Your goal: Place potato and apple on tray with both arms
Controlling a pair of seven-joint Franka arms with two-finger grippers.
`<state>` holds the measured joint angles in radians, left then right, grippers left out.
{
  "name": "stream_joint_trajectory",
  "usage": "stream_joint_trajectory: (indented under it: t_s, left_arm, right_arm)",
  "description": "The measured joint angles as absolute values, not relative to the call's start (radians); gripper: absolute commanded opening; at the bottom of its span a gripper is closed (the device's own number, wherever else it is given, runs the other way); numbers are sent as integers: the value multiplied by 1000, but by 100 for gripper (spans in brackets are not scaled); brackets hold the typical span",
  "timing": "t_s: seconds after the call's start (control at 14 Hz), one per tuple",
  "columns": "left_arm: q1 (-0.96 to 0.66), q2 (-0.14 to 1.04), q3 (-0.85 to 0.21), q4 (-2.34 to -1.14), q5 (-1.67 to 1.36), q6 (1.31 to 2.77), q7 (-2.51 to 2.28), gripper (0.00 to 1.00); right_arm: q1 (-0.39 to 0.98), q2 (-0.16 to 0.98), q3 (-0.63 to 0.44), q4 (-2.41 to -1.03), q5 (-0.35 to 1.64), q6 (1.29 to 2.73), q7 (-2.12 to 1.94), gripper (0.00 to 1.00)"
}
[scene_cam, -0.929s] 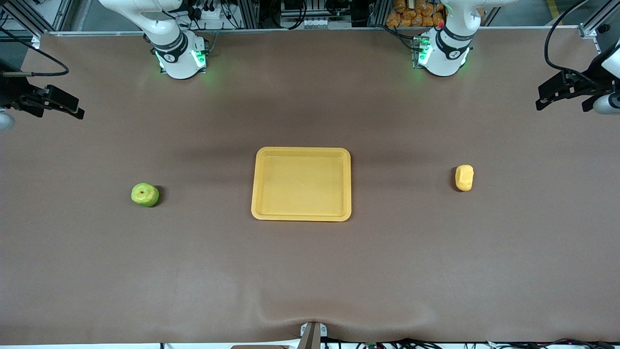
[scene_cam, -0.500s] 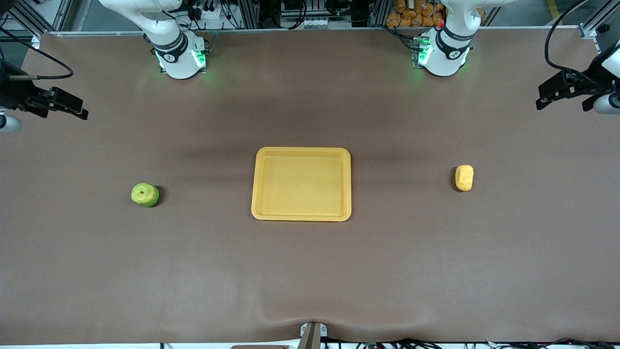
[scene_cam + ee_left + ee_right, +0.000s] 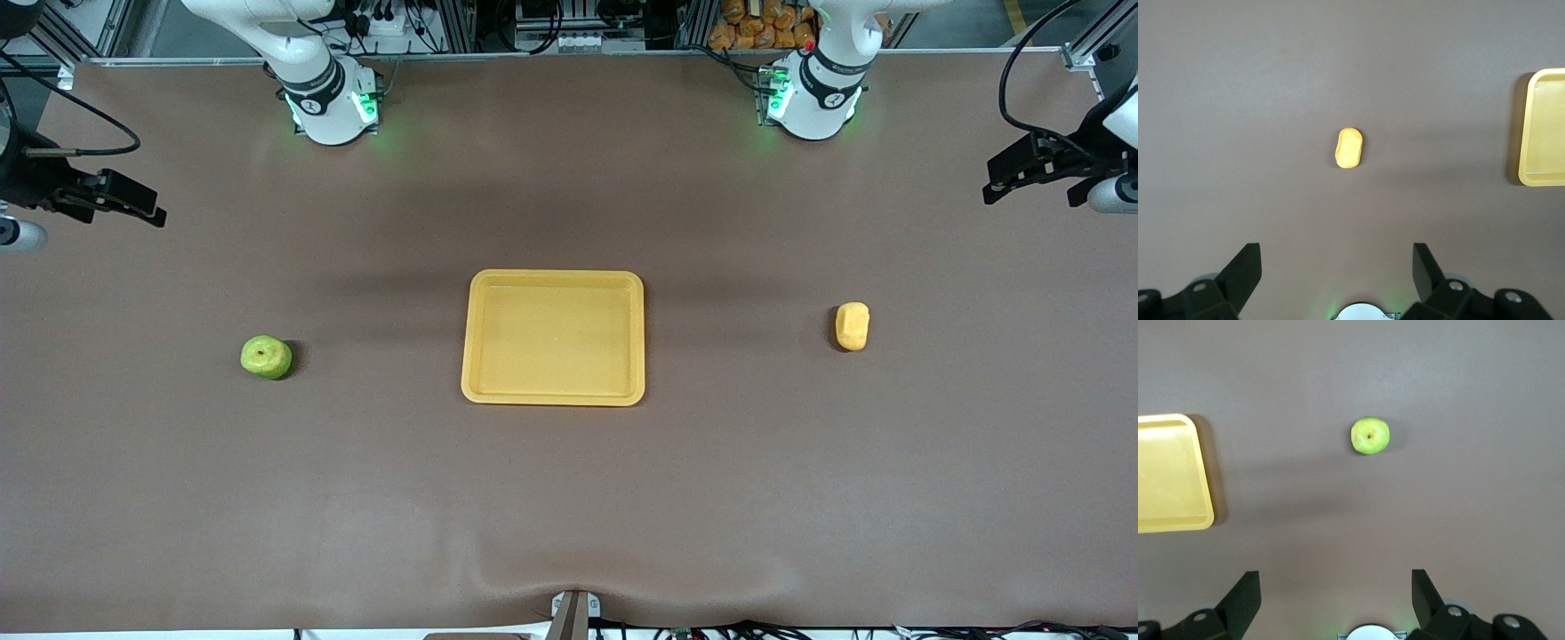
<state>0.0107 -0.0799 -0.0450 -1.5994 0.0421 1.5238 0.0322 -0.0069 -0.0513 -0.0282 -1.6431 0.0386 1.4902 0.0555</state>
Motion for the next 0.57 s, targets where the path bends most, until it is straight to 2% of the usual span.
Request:
stream_joint_trajectory:
  t_s: [0.57]
  left_arm:
    - [11, -53, -45, -1608, 42, 1511, 34, 100]
  right_arm:
    - [-6, -51, -27, -1647, 39, 1533, 56, 100]
